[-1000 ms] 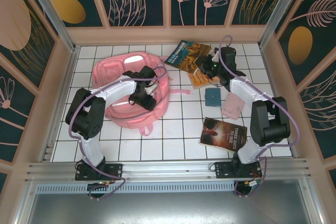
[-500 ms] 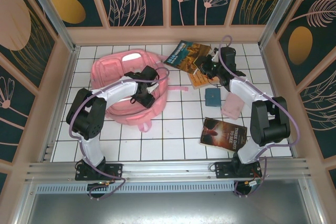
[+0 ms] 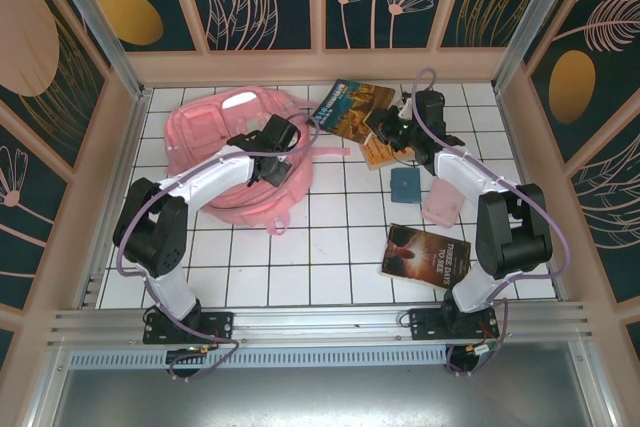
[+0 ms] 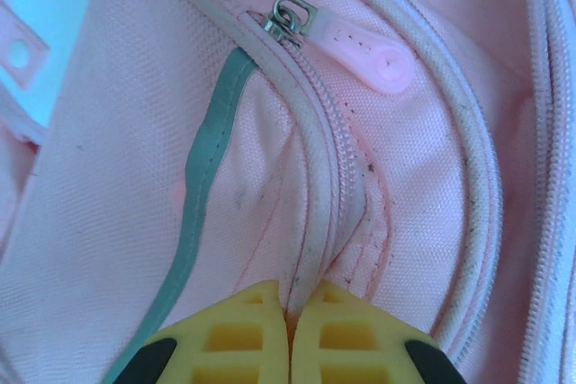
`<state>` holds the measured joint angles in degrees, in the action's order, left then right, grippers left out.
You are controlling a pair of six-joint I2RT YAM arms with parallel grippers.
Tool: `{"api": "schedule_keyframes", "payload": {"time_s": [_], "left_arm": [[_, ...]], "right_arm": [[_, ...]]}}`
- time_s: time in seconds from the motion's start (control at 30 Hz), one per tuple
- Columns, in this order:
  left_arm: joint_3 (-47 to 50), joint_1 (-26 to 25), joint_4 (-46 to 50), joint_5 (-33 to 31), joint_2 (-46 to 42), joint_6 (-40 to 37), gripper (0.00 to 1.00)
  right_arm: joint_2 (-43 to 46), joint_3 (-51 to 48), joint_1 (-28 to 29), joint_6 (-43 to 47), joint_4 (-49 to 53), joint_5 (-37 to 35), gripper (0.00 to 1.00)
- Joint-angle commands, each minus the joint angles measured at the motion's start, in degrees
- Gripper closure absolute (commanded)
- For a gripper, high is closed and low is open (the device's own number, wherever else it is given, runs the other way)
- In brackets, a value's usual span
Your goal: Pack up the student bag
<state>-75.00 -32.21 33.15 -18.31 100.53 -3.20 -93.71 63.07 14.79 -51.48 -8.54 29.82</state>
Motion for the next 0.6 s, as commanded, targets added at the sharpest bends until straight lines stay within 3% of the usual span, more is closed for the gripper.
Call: {"api": "schedule_keyframes", "payload": {"time_s": [0.0, 0.13, 0.23, 0.4, 0.57], "left_arm": [[-0.5, 0.7, -5.3, -7.8, -6.7, 2.2, 1.00], [-1.0, 0.7, -9.0, -12.1, -11.8, 4.5, 1.00], [-2.5, 0.7, -11.0, -13.2, -14.0, 6.0, 1.00], [-5.0, 0.7, -11.7, -5.2, -12.9, 6.8, 1.00], [-6.8, 0.7, -11.6, -3.3, -8.6, 9.4, 1.00]], "right_arm": [[4.7, -1.0, 0.0, 3.2, -3.2, -1.6, 0.98], [10.1, -4.6, -0.2, 4.5, -4.1, -6.6, 0.98], [13.1, -7.6, 0.1, 4.1, -7.3, -6.3, 0.98], [17.9, -11.5, 2.5, 3.5, -17.1, -0.8, 0.98], [20.8, -11.8, 5.9, 5.0, -14.3, -1.4, 0.99]]}}
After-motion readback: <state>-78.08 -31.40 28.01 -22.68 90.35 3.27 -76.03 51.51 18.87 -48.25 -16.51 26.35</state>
